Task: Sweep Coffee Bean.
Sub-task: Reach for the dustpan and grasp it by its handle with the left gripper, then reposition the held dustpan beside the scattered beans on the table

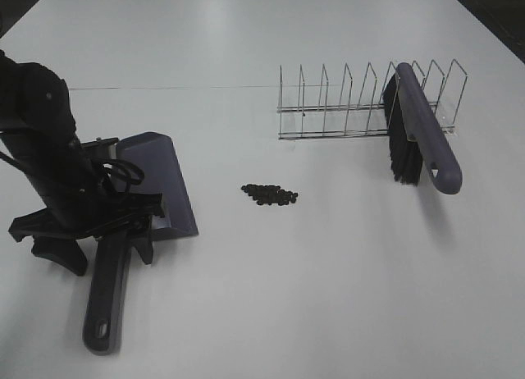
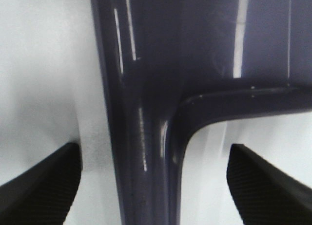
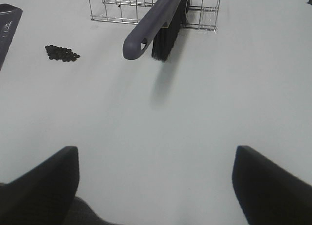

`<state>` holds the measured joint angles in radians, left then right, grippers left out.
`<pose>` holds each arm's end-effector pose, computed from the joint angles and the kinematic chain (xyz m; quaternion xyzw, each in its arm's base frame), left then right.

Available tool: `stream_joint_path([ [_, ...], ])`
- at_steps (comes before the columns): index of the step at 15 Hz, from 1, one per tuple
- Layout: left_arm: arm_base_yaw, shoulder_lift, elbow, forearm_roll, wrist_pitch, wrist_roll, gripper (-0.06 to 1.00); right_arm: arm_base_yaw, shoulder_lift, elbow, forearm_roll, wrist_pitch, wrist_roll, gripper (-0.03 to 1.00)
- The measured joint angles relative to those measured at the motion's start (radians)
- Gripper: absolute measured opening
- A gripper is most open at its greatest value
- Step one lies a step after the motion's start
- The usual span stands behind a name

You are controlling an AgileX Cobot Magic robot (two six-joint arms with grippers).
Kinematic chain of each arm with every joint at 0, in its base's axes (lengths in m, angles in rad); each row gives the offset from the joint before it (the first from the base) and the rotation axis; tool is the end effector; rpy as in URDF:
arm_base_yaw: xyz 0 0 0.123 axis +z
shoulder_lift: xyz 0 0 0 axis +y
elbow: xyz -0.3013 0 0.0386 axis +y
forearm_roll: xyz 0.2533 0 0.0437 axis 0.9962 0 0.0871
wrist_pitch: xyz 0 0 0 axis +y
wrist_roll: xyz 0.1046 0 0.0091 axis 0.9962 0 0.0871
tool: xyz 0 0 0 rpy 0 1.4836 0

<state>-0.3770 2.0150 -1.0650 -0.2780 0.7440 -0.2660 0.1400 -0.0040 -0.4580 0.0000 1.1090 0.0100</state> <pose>0.3140 -0.1453 0.0947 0.0485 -0.9944 0.0816 0.0460 -0.0052 -0.0007 0.2566 -0.0568 0.8731 0.0363 0.4829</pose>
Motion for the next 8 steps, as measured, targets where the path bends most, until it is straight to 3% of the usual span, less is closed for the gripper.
stream_joint_path([
  [3, 0.000, 0.008, -0.005, 0.010, 0.002, 0.000, 0.69, 0.000, 0.000, 0.000, 0.000, 0.000, 0.000, 0.75],
  [5, 0.000, 0.013, -0.005, 0.022, -0.009, 0.008, 0.42, 0.000, 0.000, 0.000, 0.000, 0.000, 0.000, 0.75],
  [6, 0.000, 0.013, -0.005, 0.036, -0.008, 0.032, 0.34, 0.000, 0.000, 0.000, 0.000, 0.000, 0.000, 0.75],
  [8, -0.004, 0.005, -0.005, 0.068, -0.006, 0.037, 0.34, 0.000, 0.000, 0.000, 0.000, 0.000, 0.000, 0.75],
])
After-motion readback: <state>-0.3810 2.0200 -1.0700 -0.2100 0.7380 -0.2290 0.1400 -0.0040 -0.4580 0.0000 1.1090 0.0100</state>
